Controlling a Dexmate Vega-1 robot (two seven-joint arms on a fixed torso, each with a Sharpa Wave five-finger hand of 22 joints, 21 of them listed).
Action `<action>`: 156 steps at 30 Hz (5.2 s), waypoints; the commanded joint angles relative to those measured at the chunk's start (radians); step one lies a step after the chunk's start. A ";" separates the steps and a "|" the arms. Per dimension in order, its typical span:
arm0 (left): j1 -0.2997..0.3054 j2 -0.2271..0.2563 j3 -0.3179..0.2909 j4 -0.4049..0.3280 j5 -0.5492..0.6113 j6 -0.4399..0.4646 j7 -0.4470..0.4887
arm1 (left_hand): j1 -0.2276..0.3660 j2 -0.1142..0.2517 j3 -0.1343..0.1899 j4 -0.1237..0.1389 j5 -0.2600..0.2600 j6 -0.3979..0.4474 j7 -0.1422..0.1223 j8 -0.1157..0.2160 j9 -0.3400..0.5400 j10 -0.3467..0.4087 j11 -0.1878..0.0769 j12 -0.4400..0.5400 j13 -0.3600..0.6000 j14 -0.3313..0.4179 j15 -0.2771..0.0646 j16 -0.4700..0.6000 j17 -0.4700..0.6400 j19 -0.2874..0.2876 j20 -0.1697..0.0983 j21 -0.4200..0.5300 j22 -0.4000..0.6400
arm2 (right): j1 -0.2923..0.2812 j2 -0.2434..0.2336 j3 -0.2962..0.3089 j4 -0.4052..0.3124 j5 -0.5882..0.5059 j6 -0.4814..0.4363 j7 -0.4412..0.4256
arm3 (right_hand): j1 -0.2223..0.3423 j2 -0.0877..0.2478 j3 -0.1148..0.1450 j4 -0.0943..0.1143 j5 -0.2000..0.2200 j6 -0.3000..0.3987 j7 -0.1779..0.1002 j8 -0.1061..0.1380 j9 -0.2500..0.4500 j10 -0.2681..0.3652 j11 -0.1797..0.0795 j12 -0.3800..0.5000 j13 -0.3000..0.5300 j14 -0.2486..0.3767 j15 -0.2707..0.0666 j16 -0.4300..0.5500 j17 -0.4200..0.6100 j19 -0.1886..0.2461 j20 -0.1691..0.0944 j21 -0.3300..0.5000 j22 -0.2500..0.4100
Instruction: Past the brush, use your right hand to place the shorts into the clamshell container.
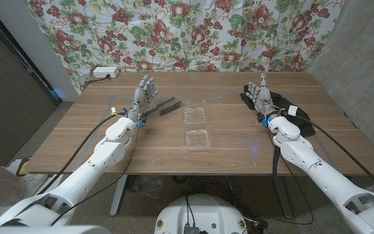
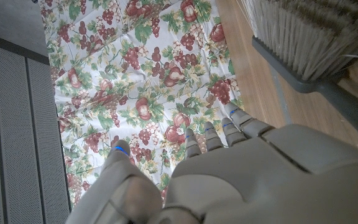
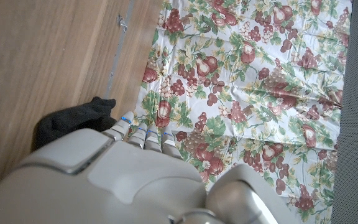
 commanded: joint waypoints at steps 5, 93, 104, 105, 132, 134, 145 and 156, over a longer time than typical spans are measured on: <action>0.023 -0.089 -0.114 -0.007 0.105 0.057 -0.069 | 0.003 -0.005 0.005 -0.005 0.008 0.014 -0.009 0.008 0.001 0.004 -0.009 0.007 0.005 0.002 -0.048 0.005 0.002 0.012 0.000 0.003 0.002 | -0.006 0.003 0.008 -0.001 0.000 -0.002 0.004 | -0.001 0.007 -0.005 0.003 0.007 0.002 0.010 0.006 0.002 0.000 0.010 0.008 0.002 -0.007 -0.001 0.007 0.005 -0.006 -0.003 0.002 0.004; 0.077 -0.120 -0.158 -0.097 0.200 0.046 -0.127 | 0.014 0.003 -0.007 -0.031 0.019 0.022 0.012 0.001 0.000 0.005 0.003 0.006 0.005 -0.035 -0.083 -0.001 0.001 -0.022 -0.056 -0.043 0.001 | -0.170 -0.354 0.060 -0.443 -0.324 -0.260 -0.190 | 0.132 -0.001 0.015 -0.081 0.033 -0.037 0.020 0.009 0.001 -0.041 0.009 -0.001 0.001 -0.097 0.002 -0.010 -0.001 -0.048 -0.046 -0.109 0.005; 0.088 -0.111 -0.153 -0.111 0.200 0.037 -0.115 | 0.015 0.003 -0.007 -0.033 0.019 0.025 0.014 0.001 0.000 0.005 0.004 0.005 0.005 -0.036 -0.081 -0.001 0.001 -0.022 -0.056 -0.044 0.001 | -0.163 -0.380 0.048 -0.469 -0.365 -0.280 -0.173 | 0.157 0.008 0.024 -0.095 0.039 -0.036 0.009 0.012 0.001 -0.046 -0.003 0.001 0.001 -0.109 0.009 -0.009 0.000 -0.057 -0.006 -0.125 0.005; 0.088 -0.109 -0.153 -0.113 0.202 0.037 -0.111 | 0.015 0.003 -0.008 -0.034 0.019 0.025 0.014 0.001 0.000 0.005 0.003 0.005 0.005 -0.037 -0.081 -0.001 0.001 -0.021 -0.056 -0.044 0.001 | -0.161 -0.386 0.045 -0.474 -0.371 -0.287 -0.169 | 0.159 0.009 0.025 -0.096 0.039 -0.039 0.007 0.011 0.001 -0.047 -0.009 0.001 0.002 -0.110 0.010 -0.009 0.000 -0.060 -0.002 -0.128 0.006; 0.123 -0.080 -0.156 -0.157 0.199 0.037 -0.084 | 0.016 0.005 -0.010 -0.038 0.020 0.026 0.014 0.000 0.000 0.005 0.002 0.005 0.005 -0.038 -0.077 0.000 0.001 -0.020 -0.055 -0.047 0.001 | -0.202 -0.498 0.061 -0.623 -0.513 -0.476 -0.211 | 0.211 0.015 0.039 -0.127 0.051 -0.022 0.007 0.022 0.002 -0.031 0.004 0.012 0.002 -0.100 0.009 0.000 0.000 -0.031 0.002 -0.139 0.006; 0.125 -0.077 -0.154 -0.160 0.203 0.038 -0.080 | 0.016 0.006 -0.010 -0.038 0.020 0.027 0.015 0.000 0.000 0.004 0.001 0.005 0.005 -0.037 -0.078 0.001 0.001 -0.019 -0.055 -0.047 0.001 | -0.201 -0.510 0.058 -0.636 -0.530 -0.499 -0.209 | 0.213 0.016 0.040 -0.129 0.052 -0.021 0.007 0.022 0.002 -0.029 0.004 0.012 0.002 -0.100 0.008 0.000 0.000 -0.031 0.001 -0.139 0.006; 0.133 -0.068 -0.146 -0.167 0.207 0.037 -0.074 | 0.017 0.007 -0.011 -0.040 0.021 0.036 0.012 0.003 0.000 0.005 0.003 0.005 0.005 -0.037 -0.074 0.001 0.001 -0.019 -0.055 -0.048 0.001 | -0.186 -0.574 0.033 -0.711 -0.651 -0.635 -0.198 | 0.232 0.013 0.043 -0.142 0.059 -0.013 0.004 0.024 0.002 -0.018 0.013 0.017 0.003 -0.089 0.022 0.003 0.000 -0.018 0.017 -0.144 0.007; 0.148 -0.061 -0.147 -0.182 0.203 0.038 -0.066 | 0.018 0.008 -0.011 -0.042 0.021 0.038 0.011 0.003 0.000 0.005 0.003 0.005 0.005 -0.036 -0.073 0.002 0.001 -0.017 -0.056 -0.048 0.001 | -0.160 -0.599 0.013 -0.727 -0.710 -0.680 -0.145 | 0.240 0.009 0.042 -0.148 0.065 -0.007 0.007 0.025 0.002 -0.012 0.011 0.019 0.003 -0.083 0.020 0.004 0.000 -0.012 0.016 -0.147 0.007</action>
